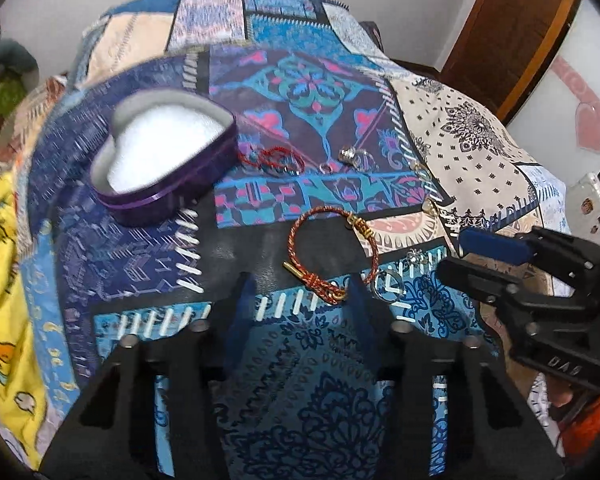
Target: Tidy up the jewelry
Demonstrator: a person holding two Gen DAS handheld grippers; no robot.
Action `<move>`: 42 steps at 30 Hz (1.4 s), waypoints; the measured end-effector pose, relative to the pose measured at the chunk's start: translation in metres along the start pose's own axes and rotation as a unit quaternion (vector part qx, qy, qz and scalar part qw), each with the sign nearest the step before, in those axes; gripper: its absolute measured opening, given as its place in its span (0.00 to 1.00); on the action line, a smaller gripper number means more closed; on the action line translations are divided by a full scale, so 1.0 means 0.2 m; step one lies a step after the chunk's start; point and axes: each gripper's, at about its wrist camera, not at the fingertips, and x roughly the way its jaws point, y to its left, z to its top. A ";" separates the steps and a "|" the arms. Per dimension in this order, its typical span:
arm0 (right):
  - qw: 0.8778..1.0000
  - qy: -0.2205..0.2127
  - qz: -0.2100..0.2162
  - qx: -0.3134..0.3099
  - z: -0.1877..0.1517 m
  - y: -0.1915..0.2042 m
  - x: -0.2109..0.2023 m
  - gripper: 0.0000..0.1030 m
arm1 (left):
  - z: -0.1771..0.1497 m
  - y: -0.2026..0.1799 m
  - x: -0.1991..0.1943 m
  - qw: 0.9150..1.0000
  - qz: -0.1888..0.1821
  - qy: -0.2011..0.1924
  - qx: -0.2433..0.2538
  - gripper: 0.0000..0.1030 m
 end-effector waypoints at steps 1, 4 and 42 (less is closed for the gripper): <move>1.000 0.003 0.002 -0.001 0.00 0.00 0.01 0.32 | 0.00 0.00 0.00 1.000 -0.004 -0.001 -0.002 0.41; 1.000 0.010 0.010 -0.001 0.00 0.00 0.04 0.28 | 0.01 -0.01 0.01 1.000 -0.024 0.008 -0.007 0.33; 0.997 -0.070 0.004 -0.019 0.18 0.14 -0.16 0.10 | 0.13 0.08 -0.44 0.992 0.014 -0.122 -0.040 0.06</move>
